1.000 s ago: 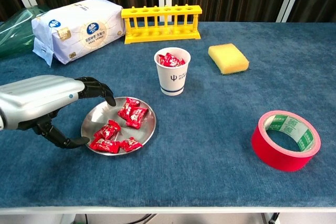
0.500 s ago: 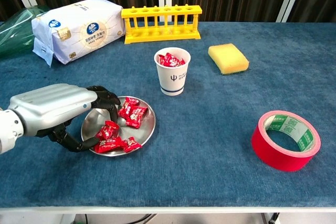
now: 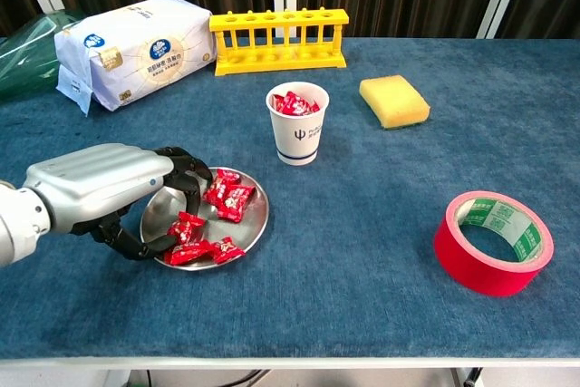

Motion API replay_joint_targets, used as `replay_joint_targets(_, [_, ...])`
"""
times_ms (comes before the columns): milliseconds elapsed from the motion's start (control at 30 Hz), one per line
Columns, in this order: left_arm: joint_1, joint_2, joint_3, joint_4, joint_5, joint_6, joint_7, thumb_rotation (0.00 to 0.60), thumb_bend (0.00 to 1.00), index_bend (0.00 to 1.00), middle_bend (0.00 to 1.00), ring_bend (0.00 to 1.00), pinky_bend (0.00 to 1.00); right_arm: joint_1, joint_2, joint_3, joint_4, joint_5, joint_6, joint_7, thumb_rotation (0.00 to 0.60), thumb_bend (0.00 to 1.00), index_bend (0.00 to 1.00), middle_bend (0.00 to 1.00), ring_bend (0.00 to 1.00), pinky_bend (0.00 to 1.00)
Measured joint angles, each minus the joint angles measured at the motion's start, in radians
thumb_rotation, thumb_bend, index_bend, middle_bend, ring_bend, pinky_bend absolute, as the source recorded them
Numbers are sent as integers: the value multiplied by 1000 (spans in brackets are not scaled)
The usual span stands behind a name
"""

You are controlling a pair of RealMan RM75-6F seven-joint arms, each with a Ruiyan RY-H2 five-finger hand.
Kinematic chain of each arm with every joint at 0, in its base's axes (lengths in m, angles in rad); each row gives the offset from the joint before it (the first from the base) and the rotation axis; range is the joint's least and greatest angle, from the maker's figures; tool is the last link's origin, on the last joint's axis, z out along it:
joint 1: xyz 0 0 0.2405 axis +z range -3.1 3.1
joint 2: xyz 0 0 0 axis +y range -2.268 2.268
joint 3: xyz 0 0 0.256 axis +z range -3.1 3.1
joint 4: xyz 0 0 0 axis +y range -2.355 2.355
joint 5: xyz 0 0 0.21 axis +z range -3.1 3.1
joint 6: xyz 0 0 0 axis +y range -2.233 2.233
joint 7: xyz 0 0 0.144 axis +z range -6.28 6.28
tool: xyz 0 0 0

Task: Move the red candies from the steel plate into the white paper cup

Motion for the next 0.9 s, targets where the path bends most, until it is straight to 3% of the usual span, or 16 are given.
replay_joint_targets(500, [2,37,-31,-64,42,35,-12,600,285,543,158,59,170,5,-2,1,1,8,-12,-7,600,203,0,0,0,0])
replay_joint_targets(667, [-2,93,-91,-143,63,71,-33,600,285,542,172,59,170,2,0,2,-1,8,-5,-3,600,203,0,0,0,0])
replay_joint_targets(900, [-58,101,-230,-158,10,71,-59,600,291,540,173,59,170,1,2,4,-1,10,-4,-1,600,204,0,0,0,0])
